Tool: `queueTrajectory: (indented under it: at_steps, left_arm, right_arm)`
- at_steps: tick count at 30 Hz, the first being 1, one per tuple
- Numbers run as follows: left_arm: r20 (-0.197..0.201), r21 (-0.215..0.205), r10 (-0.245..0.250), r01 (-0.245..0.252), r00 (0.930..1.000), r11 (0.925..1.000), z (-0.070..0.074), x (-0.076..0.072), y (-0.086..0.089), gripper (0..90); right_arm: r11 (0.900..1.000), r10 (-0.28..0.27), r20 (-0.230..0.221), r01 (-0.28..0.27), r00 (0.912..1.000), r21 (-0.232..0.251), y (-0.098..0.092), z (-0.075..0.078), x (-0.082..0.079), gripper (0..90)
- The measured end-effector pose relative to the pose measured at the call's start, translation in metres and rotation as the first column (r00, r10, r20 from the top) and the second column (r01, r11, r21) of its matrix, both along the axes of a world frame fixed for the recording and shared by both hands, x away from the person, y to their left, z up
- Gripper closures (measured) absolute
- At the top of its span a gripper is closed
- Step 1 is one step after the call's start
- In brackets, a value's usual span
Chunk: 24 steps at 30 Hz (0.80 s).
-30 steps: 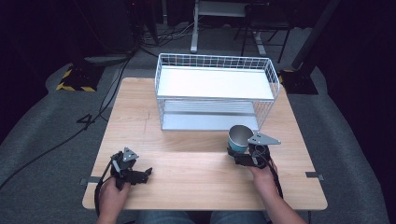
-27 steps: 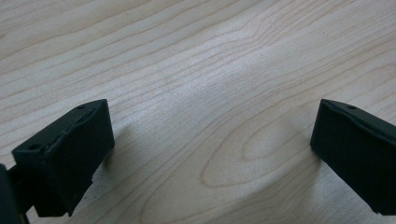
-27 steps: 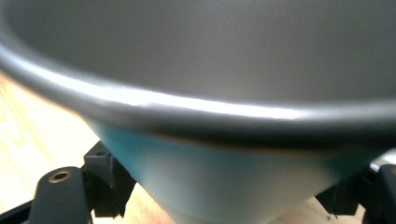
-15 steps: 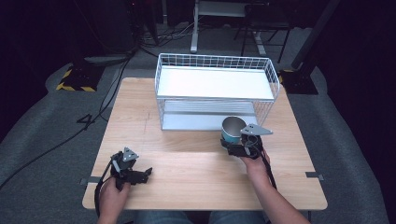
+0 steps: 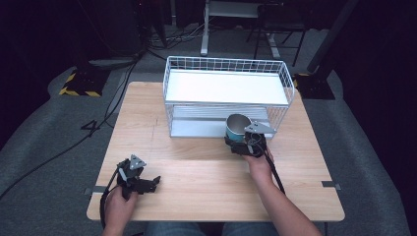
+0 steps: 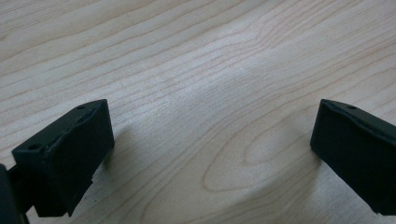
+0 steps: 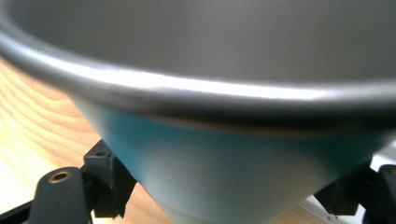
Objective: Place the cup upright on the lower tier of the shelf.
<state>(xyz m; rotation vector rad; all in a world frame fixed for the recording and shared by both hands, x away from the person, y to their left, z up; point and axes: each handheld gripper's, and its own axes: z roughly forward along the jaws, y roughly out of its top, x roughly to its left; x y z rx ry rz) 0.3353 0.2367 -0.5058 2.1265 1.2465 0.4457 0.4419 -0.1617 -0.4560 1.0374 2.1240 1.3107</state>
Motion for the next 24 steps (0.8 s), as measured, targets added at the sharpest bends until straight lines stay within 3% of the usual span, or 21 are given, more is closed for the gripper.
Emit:
queueTrajectory:
  at_steps: [24]
  left_arm:
    - [-0.004,-0.001,0.004,-0.004,1.0,1.0,0.0,0.0,0.0,0.1]
  right_arm:
    - [0.998,-0.069,-0.009,0.069,0.9976,0.007,0.029,-0.01,0.049,21.7]
